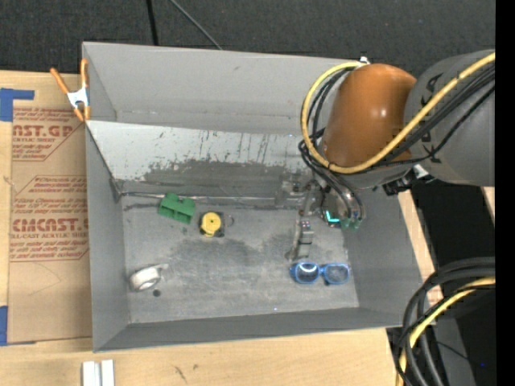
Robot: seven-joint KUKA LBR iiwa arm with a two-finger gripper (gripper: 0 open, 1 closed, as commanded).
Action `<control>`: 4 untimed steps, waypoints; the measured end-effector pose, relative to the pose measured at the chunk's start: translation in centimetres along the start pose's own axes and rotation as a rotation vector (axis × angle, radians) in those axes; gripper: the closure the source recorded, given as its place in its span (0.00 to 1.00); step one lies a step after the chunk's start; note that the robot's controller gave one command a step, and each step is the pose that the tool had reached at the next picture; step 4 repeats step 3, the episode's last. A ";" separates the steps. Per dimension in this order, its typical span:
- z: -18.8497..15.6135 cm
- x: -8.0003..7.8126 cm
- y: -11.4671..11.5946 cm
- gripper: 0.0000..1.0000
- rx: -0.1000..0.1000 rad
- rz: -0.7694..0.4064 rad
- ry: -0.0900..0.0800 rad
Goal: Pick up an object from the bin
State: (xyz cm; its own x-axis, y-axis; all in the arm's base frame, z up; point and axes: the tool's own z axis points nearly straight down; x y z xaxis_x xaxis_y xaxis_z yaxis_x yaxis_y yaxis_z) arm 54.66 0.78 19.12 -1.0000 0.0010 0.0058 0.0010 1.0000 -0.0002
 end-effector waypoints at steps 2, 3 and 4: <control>10.5 3.3 -7.4 1.00 0.000 -0.265 -0.007; -1.5 4.6 -6.9 1.00 0.003 -0.313 -0.014; -1.5 4.6 -6.9 1.00 0.003 -0.313 -0.014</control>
Offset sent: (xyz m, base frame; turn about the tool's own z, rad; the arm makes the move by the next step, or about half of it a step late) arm -0.0340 -0.0750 -0.1040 -0.2660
